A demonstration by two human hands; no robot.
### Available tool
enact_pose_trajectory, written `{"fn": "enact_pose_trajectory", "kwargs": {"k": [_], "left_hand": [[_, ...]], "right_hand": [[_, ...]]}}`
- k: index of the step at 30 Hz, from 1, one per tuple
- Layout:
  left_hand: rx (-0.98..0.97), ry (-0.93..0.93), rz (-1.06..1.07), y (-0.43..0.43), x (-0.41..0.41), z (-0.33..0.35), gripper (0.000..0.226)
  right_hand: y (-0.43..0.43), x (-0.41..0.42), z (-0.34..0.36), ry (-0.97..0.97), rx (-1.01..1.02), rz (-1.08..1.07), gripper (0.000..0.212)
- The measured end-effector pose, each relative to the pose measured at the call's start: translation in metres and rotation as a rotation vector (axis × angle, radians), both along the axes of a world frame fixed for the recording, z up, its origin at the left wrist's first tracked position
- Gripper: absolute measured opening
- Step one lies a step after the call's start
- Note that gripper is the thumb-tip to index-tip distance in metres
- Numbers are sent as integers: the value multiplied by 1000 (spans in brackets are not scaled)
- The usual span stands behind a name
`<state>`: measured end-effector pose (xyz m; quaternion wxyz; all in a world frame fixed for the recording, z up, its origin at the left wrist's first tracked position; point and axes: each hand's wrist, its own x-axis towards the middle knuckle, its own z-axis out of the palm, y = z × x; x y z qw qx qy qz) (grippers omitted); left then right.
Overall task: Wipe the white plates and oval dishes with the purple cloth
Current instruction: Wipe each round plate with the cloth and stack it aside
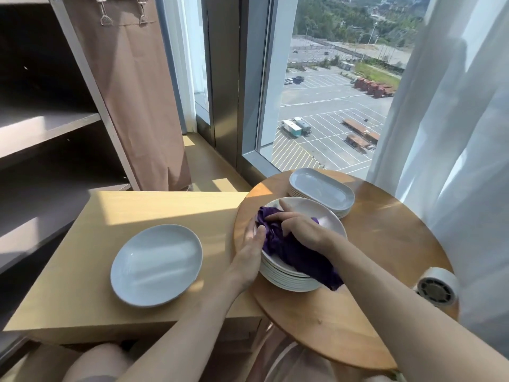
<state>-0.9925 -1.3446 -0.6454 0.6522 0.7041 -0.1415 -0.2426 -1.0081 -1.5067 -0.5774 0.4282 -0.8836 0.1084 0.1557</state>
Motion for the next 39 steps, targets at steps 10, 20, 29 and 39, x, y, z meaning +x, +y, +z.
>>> {"fn": "enact_pose_trajectory", "kwargs": {"k": [10,20,29,39], "left_hand": [[281,-194,59,-2,0,2,68],[268,-166,-47,11,5,1,69],[308,-213,20,6,-3,0,58],[387,-225,47,2,-11,3,65]], "right_hand": [[1,-48,7,-31,-348,220,79],[-8,-41,-11,-149,-473,226,54],[9,1,-34,-305,-710,87,60],[-25,16,-31,-556,-1031,-9,35]]}}
